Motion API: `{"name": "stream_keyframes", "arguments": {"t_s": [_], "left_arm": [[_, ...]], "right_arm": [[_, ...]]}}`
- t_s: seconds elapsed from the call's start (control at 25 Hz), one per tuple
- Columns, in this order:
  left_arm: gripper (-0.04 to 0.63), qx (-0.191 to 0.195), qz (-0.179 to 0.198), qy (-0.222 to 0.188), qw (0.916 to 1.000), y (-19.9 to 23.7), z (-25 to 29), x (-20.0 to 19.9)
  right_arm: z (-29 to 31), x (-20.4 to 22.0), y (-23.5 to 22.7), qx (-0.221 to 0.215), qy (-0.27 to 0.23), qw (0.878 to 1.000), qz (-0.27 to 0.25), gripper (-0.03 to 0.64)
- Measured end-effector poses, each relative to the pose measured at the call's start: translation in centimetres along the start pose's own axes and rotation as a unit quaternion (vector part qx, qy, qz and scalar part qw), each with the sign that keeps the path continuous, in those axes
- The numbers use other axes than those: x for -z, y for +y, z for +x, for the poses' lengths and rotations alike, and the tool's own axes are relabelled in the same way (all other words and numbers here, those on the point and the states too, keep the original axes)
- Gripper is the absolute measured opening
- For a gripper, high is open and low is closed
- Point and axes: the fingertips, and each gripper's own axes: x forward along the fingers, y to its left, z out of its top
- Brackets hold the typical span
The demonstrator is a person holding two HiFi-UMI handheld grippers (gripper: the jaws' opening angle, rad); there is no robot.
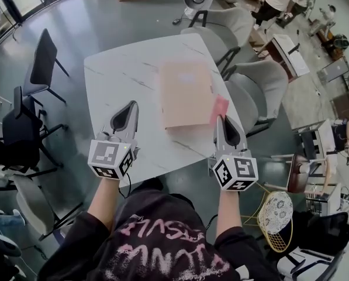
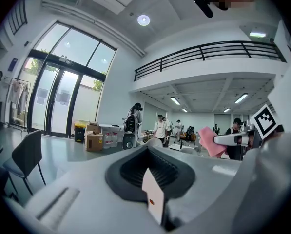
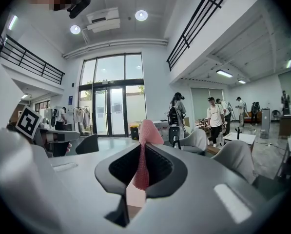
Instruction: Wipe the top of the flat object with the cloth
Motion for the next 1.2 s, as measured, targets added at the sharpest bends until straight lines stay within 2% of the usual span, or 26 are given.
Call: {"name": "stream_keyframes", "arguments": {"t_s": [0.56,1.2], "left_arm": [[0.002,0.025,0.012,0.002,0.9996,0.5,2.3,-0.4],[0.002,-0.008,0.025,0.017,0.9995,0.3,5.3,-0.1]], "right_arm": [[0.8,-0.2,-1.0,0.031,0.001,1.0,0.003,0.044],[3.7,0.0,-4.5,0.005,0.011,1.0,0.012,0.046]]}}
